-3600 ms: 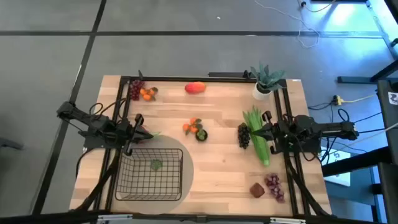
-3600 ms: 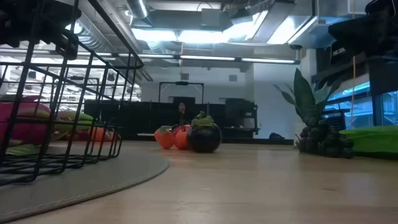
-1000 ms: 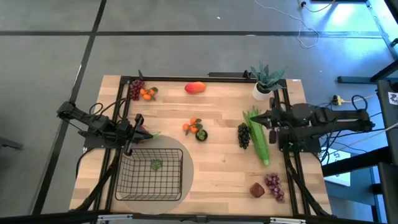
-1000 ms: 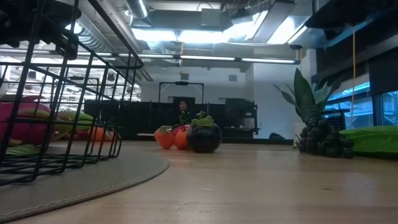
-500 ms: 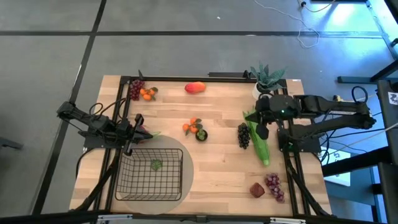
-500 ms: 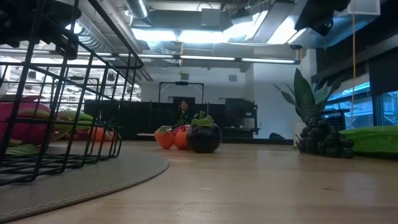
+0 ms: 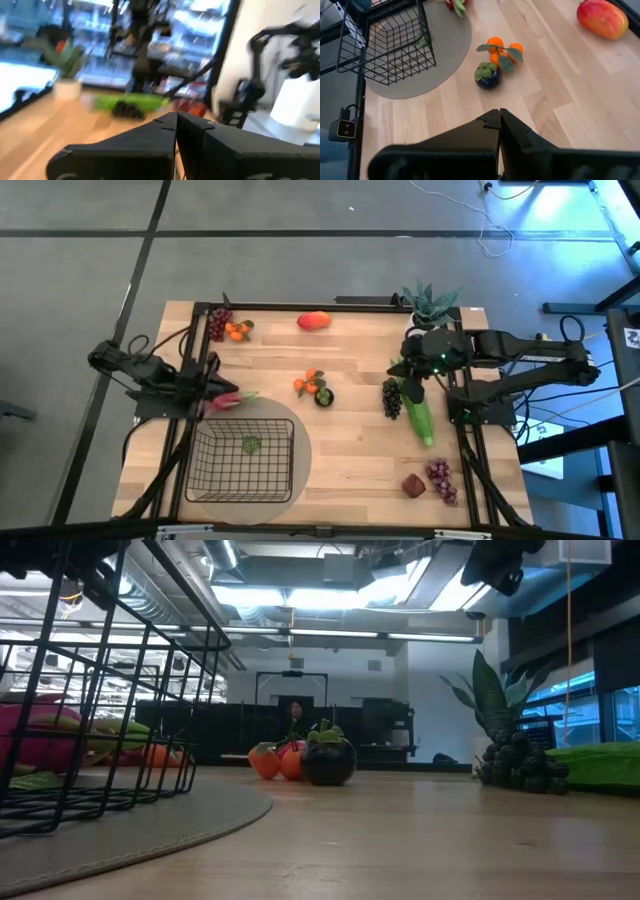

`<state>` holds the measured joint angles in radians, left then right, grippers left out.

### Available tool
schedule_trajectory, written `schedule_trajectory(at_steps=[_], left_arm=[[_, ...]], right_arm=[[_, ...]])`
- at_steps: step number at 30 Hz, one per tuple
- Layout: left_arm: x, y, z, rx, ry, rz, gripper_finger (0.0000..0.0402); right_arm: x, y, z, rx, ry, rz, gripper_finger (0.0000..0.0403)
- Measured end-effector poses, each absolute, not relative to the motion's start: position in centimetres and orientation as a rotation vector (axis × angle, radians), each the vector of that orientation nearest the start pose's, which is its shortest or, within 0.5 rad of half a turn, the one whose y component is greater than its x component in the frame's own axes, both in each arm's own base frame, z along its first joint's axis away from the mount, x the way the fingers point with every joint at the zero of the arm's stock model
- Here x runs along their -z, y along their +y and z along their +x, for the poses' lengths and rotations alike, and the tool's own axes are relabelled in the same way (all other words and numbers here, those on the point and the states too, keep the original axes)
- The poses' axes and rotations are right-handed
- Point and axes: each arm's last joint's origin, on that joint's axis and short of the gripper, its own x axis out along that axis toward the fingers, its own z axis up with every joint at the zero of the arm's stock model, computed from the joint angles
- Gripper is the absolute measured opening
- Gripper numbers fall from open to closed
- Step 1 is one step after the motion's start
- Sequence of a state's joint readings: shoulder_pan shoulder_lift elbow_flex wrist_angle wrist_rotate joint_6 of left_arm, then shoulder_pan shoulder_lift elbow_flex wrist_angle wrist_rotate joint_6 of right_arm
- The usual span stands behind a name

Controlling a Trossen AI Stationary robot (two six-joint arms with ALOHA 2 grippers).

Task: Build produce basket
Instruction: Put the green lettuce into the black wire basket

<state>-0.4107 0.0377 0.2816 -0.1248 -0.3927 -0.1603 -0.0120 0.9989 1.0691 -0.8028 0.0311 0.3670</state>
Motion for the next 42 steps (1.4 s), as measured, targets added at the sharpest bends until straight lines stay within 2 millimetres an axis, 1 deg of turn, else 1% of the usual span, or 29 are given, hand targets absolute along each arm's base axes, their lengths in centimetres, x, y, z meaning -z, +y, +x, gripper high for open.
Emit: schedule_trajectory(at_steps=[4,9,16,21,25,28,36,42], left_arm=[[-25.8,-1.6,6.8,-0.033,-0.06,-0.273,0.0],[-27.5,-1.6,7.1,-0.065,0.007,-0.333,0.0],[-30.3,-2.1,8.2,-0.112,0.145,-0.373,0.0],[-31.8,-2.3,8.9,-0.173,0.263,-0.439,0.0],[-32.4,-2.3,9.2,-0.206,0.312,-0.453,0.0],[-32.4,-2.3,9.3,-0.202,0.319,-0.452,0.0],[-32.4,-2.3,9.2,-0.2,0.317,-0.446,0.0],[-32.4,-2.3,9.3,-0.199,0.316,-0.447,0.0]], right_arm=[[-33.6,-0.3,19.1,0.184,0.725,0.375,0.0],[-33.2,-0.2,19.4,0.203,0.76,0.482,0.0],[-32.5,0.0,18.7,0.196,0.873,0.574,0.0],[-32.4,0.2,18.9,0.164,0.893,0.641,0.0],[-32.3,0.2,19.0,0.189,0.899,0.684,0.0006],[-32.1,0.2,19.3,0.204,0.908,0.708,0.002],[-31.5,0.1,20.1,0.219,0.935,0.715,0.0079],[-30.9,0.1,21.1,0.222,0.951,0.708,0.0125]])
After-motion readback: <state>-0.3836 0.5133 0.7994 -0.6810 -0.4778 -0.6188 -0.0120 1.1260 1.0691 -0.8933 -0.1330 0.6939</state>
